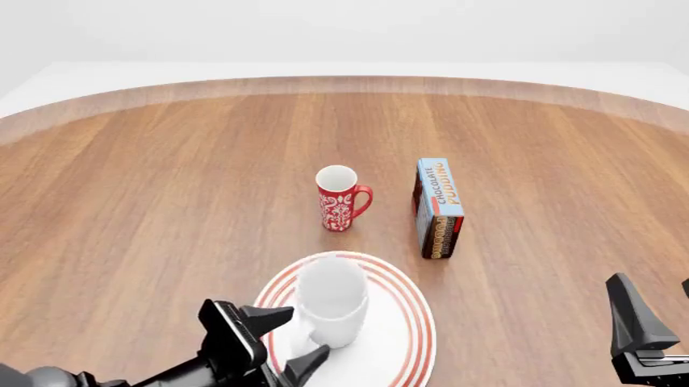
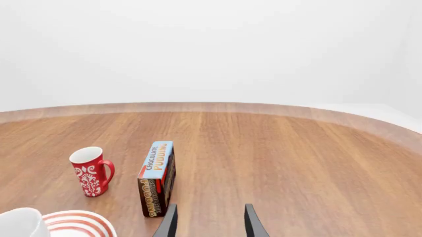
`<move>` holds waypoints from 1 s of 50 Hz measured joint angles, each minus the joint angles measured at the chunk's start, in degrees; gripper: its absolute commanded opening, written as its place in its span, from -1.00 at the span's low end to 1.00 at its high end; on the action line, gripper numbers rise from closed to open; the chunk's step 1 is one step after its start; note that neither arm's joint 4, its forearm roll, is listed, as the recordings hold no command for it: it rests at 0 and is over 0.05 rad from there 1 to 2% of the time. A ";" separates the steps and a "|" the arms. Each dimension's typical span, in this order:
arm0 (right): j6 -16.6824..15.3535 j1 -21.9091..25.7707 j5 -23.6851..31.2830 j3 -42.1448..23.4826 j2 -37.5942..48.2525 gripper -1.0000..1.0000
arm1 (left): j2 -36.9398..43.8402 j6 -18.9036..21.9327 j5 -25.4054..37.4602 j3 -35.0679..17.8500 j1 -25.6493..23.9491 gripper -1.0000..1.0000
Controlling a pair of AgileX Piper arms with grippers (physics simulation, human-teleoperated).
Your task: Pick up the white mug and put it on the plate, and put the chocolate pudding to the right of the plate.
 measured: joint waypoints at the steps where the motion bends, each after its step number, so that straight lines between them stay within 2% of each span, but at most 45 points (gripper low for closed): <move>1: 0.00 0.00 0.00 0.00 0.00 1.00 | 0.05 -0.02 0.00 -0.02 -0.02 1.00; 19: -0.01 0.00 0.00 0.00 0.00 1.00 | -0.40 -0.34 0.47 0.08 0.02 1.00; 30: -0.02 0.00 0.01 0.00 0.00 1.00 | -3.59 -0.47 2.38 0.82 0.43 1.00; 38: -0.02 0.01 0.00 0.00 0.00 1.00 | -8.31 -0.50 5.45 1.60 0.62 1.00; 50: -0.02 -0.01 0.01 0.00 0.00 1.00 | -20.62 0.00 13.86 2.61 0.74 1.00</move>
